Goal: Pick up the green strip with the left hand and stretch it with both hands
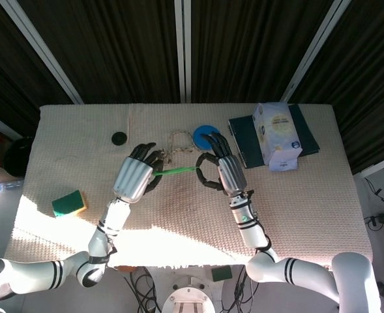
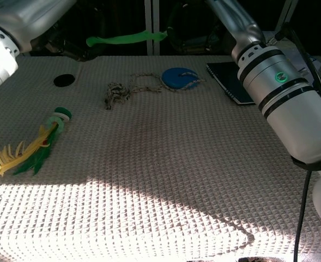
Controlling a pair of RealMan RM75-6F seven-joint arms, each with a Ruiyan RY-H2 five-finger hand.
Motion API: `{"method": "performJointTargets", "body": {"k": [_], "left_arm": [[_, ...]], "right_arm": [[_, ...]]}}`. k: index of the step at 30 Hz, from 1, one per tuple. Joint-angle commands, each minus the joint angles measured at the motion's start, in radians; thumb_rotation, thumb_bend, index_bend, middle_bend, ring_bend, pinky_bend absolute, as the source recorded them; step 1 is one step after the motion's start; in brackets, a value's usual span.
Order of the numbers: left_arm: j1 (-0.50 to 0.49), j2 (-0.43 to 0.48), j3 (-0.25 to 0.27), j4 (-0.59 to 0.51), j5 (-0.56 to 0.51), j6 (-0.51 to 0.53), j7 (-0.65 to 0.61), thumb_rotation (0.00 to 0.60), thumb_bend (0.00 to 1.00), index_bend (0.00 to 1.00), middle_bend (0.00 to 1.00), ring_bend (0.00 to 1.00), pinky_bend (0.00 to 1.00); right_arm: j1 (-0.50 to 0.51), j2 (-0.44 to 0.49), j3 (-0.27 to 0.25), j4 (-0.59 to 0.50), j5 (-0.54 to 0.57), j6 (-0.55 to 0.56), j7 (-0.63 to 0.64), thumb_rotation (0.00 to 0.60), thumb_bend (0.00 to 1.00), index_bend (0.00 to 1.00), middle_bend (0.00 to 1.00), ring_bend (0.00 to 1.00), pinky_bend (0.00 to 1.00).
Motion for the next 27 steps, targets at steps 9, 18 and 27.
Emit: {"method": "performJointTargets", "body": {"k": [9,18,27], "left_arm": [[0.073,0.064,0.025,0.029,0.043,0.043,-0.114,0.6,0.34,0.6,0.4,0.22,0.26],[0.119,0.121,0.043,0.0,0.046,0.044,-0.133,0.6,0.34,0.6,0.4,0.22,0.25],[0.131,0.142,0.032,-0.029,0.057,0.04,-0.126,0.6,0.34,0.6,0.4,0.22,0.25]], "right_arm": [[-0.055,0.063,0.005,-0.008,0.009,0.034,0.014,0.6,0.46,0.61,0.08,0.0,0.0],[-0.091,0.105,0.003,-0.043,0.018,0.043,0.026,0.6,0.46,0.61,0.08,0.0,0.0],[-0.099,0.105,0.003,-0.05,0.019,0.043,0.018,0.6,0.46,0.61,0.08,0.0,0.0]]}}
